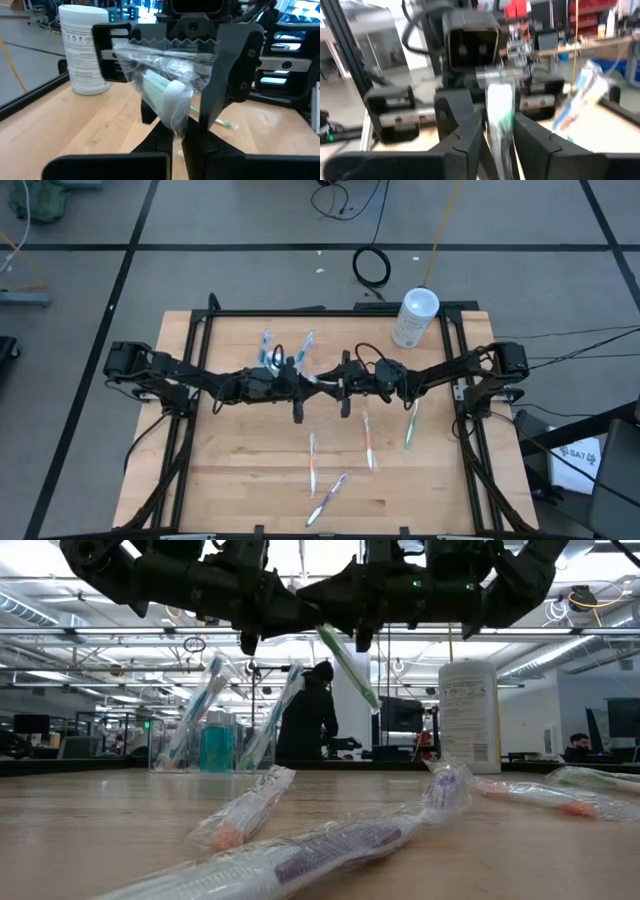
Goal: Pick & Place toothbrushing station
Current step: Put the top green toothbrush into the right compartment of the transparent organizer
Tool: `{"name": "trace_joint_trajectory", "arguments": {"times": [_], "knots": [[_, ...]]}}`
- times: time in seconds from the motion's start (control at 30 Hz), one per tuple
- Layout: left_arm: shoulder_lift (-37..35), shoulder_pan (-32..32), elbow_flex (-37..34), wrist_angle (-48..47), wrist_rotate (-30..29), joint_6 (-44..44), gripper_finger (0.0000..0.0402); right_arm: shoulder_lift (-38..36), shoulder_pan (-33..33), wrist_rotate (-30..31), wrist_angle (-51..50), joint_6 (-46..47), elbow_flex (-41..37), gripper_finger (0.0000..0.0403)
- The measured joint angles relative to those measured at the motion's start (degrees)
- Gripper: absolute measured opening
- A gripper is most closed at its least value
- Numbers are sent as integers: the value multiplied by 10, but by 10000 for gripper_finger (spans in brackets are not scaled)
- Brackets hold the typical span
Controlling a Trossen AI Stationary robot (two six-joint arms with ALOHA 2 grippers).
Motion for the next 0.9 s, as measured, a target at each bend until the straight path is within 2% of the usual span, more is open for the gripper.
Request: {"name": "trace_joint_trajectory", "arguments": {"times": [0.13, 0.23, 0.47, 0.73, 0.9], "knots": [[0, 4, 0, -4, -5, -2, 23, -41, -1, 1, -77, -4, 0, 136], [-12, 11, 0, -30, -3, -1, 11, -74, -1, 0, -149, -18, 0, 152], [-126, 50, 0, -187, -26, -38, 19, -138, -2, 0, -296, -21, 0, 161], [-297, 91, 0, -341, -28, -42, 10, -145, -2, 1, -308, -21, 0, 156], [-363, 118, 1, -459, -29, -67, 11, -145, -7, 2, -311, -22, 0, 157]]}}
